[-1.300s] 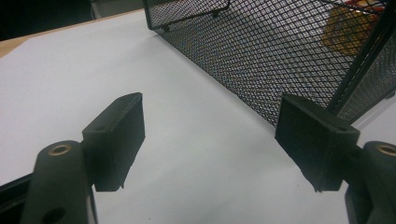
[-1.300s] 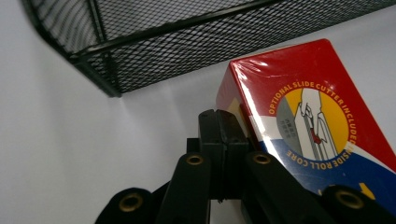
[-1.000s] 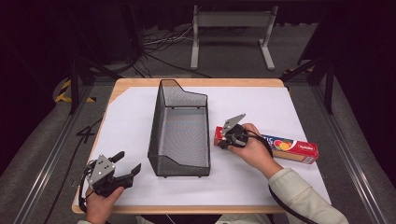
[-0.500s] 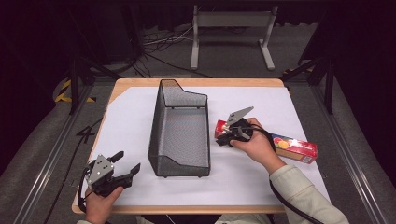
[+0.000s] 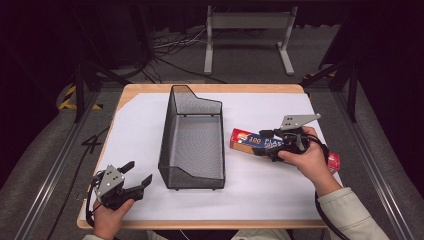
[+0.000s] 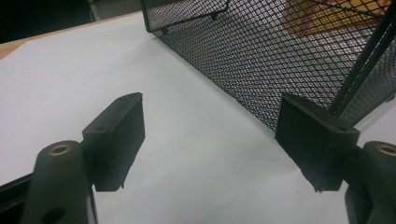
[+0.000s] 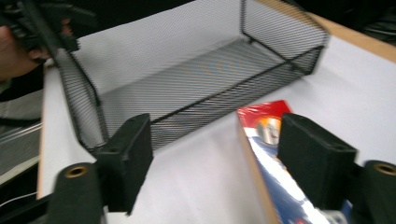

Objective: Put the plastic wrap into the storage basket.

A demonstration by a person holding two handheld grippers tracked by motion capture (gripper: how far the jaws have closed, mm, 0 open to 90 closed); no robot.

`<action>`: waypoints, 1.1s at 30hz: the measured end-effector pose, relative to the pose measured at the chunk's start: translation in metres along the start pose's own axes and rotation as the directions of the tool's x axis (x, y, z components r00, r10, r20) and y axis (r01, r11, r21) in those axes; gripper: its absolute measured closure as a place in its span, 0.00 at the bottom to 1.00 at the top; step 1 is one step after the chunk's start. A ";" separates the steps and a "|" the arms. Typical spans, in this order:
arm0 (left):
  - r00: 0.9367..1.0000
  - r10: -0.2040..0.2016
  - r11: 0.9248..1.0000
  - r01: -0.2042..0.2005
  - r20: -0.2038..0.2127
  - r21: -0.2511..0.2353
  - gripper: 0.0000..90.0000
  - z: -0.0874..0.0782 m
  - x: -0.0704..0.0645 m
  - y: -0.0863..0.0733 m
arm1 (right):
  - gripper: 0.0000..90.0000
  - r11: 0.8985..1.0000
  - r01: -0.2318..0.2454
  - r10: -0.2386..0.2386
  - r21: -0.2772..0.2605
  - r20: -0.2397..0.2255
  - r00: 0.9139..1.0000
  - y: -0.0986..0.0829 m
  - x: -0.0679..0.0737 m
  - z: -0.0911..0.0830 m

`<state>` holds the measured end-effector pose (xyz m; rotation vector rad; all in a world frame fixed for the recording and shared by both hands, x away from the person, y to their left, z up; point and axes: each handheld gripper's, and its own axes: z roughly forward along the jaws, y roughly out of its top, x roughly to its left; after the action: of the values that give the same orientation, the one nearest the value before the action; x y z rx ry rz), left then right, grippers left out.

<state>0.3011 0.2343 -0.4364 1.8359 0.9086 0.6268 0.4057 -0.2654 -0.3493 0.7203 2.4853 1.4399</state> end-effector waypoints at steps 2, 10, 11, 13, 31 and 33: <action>1.000 -0.003 1.000 0.003 0.001 0.003 0.28 0.000 -0.001 0.000 | 0.26 1.000 -0.009 0.009 -0.013 0.038 0.999 -0.002 -0.003 -0.008; 1.000 0.002 1.000 -0.002 -0.003 -0.004 0.28 -0.001 0.000 0.000 | 0.24 0.999 -0.014 0.007 0.049 0.142 0.990 -0.010 -0.023 -0.030; 1.000 0.001 1.000 -0.001 -0.004 -0.005 0.27 -0.001 0.000 0.000 | 0.25 0.998 -0.012 0.002 0.062 0.148 0.989 -0.011 -0.026 -0.031; 1.000 -0.005 1.000 0.005 -0.004 -0.004 0.27 -0.002 0.000 0.000 | 0.25 0.997 -0.009 -0.004 0.080 0.157 0.988 -0.013 -0.029 -0.032; 1.000 -0.004 1.000 0.004 -0.006 0.003 0.28 -0.002 0.000 -0.001 | 0.17 0.929 -0.008 -0.043 0.371 0.130 0.991 -0.054 -0.069 -0.016; 1.000 -0.005 1.000 0.005 -0.004 0.004 0.28 -0.002 0.000 -0.001 | 0.19 0.921 0.001 -0.051 0.389 0.118 0.992 -0.056 -0.070 -0.012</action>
<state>0.2995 0.2357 -0.4366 1.8358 0.9169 0.6259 0.4440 -0.3317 -0.3966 0.8103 2.6940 0.8623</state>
